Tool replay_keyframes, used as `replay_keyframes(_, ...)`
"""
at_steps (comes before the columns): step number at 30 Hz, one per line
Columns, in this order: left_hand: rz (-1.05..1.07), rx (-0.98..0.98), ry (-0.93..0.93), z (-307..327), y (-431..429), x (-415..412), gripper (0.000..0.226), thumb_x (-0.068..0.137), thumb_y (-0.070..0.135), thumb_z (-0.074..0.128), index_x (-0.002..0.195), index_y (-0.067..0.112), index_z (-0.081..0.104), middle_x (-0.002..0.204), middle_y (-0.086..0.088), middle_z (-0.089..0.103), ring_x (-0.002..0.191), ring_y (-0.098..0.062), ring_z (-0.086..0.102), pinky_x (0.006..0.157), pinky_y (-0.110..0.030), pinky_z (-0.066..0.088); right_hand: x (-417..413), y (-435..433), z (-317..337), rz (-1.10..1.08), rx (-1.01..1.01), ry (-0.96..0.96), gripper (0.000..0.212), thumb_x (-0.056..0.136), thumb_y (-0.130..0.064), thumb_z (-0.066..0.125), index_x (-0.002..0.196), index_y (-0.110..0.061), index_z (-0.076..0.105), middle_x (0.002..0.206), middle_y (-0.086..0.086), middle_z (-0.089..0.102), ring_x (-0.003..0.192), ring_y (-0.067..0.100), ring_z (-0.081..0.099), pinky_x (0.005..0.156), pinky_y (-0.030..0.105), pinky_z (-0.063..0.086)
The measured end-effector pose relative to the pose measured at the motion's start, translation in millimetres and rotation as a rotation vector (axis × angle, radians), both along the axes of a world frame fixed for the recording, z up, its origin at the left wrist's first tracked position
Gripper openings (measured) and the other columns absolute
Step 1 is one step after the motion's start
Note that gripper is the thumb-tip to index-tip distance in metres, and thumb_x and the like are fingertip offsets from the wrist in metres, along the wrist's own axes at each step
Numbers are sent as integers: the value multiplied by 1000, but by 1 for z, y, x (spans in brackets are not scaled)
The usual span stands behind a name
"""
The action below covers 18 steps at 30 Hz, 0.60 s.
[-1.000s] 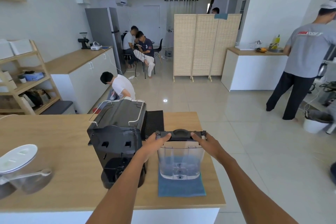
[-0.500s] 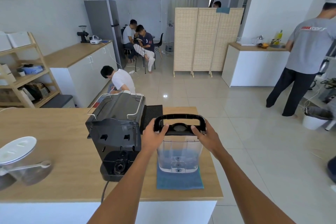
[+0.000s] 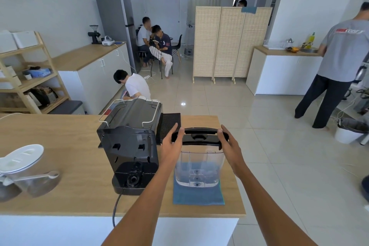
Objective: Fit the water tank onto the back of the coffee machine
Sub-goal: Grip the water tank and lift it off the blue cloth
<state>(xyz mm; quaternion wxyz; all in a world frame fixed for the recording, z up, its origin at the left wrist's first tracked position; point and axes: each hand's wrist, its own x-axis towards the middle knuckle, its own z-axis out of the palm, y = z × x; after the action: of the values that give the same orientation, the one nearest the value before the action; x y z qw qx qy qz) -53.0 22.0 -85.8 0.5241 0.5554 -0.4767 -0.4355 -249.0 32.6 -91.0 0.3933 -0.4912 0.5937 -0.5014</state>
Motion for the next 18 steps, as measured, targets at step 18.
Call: replay_keyframes(18,-261,84,-392,-31,23,31,78,84,78,42,142,68,-10,117,-6,65,112,-29,59,101,-53,43,-7,16,-29,138,0,343,78,93,-61,38,156,-41,-4,120,10,68,94,25,68,78,25,49)
